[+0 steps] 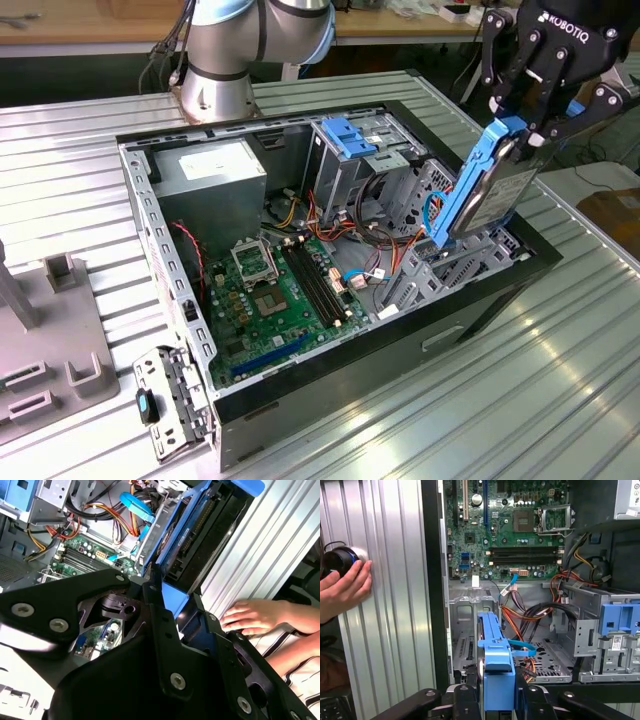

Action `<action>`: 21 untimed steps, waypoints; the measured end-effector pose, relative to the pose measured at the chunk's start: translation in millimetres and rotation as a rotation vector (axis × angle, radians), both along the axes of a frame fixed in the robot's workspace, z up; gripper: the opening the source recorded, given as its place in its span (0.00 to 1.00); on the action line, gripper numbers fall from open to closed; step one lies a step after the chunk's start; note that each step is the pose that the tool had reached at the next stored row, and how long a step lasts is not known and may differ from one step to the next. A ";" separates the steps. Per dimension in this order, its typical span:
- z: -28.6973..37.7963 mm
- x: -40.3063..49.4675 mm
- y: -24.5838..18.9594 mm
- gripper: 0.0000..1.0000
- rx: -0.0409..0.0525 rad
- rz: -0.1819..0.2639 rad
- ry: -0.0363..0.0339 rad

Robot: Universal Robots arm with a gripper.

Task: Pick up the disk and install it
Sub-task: 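Insert the disk into the insertion slot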

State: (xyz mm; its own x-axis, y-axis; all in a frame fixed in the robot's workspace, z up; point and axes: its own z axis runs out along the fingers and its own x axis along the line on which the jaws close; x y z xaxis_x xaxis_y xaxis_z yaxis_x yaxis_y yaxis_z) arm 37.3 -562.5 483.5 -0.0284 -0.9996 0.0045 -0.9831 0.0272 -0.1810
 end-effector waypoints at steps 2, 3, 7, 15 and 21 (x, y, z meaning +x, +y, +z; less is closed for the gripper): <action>-0.2 0.3 0.0 0.36 0.0002 0.000 0.0196; -0.2 0.2 0.0 0.36 0.0001 0.000 0.0256; -0.5 1.0 0.0 0.36 0.0001 -0.001 0.0259; -2.5 1.8 0.0 0.36 -0.0001 -0.065 0.0464; -3.3 3.8 0.1 0.36 -0.0014 -0.001 0.0490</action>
